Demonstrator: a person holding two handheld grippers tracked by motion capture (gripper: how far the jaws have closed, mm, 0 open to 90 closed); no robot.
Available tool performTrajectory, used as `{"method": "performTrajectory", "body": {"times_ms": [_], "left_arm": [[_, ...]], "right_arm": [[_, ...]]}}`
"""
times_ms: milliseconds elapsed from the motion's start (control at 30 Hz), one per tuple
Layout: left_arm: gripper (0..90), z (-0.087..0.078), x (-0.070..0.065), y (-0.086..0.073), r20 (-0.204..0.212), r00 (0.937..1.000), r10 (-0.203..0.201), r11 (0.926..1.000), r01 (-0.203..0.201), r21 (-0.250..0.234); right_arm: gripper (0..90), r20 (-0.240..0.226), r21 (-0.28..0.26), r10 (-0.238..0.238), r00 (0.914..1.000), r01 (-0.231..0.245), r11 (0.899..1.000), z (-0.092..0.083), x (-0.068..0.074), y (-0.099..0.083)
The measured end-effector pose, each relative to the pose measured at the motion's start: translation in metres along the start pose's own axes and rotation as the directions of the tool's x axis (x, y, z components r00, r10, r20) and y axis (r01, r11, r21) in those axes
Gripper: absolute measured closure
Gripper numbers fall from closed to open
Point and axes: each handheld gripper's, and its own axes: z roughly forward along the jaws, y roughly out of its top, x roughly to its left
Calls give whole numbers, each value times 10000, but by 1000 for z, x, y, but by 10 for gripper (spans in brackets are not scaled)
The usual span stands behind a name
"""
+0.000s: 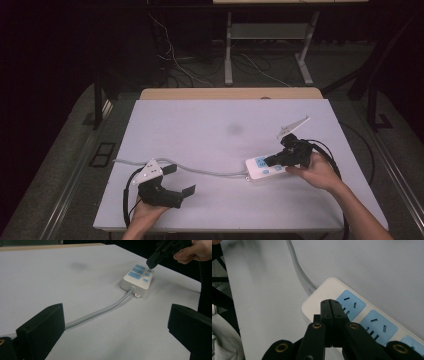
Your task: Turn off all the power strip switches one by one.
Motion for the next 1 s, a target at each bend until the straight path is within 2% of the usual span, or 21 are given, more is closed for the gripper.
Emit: {"method": "performTrajectory", "body": {"times_ms": [367, 800, 867, 1000], "left_arm": [[0, 0, 0, 0, 3, 10000, 18, 10000, -18, 4], [0, 0, 0, 0, -3, 10000, 22, 10000, -22, 14], [0, 0, 0, 0, -6, 10000, 22, 10000, -22, 7], [0, 0, 0, 0, -5, 10000, 21, 10000, -21, 14]], "right_arm": [[897, -71, 537, -69, 10000, 73, 9985, 13, 1, 1], [897, -128, 772, 98, 9999, -88, 9970, 23, -2, -6], [897, 15, 837, -8, 10000, 7, 9965, 25, -2, -8], [898, 33, 667, 12, 10000, -14, 9978, 25, -2, -10]]}}
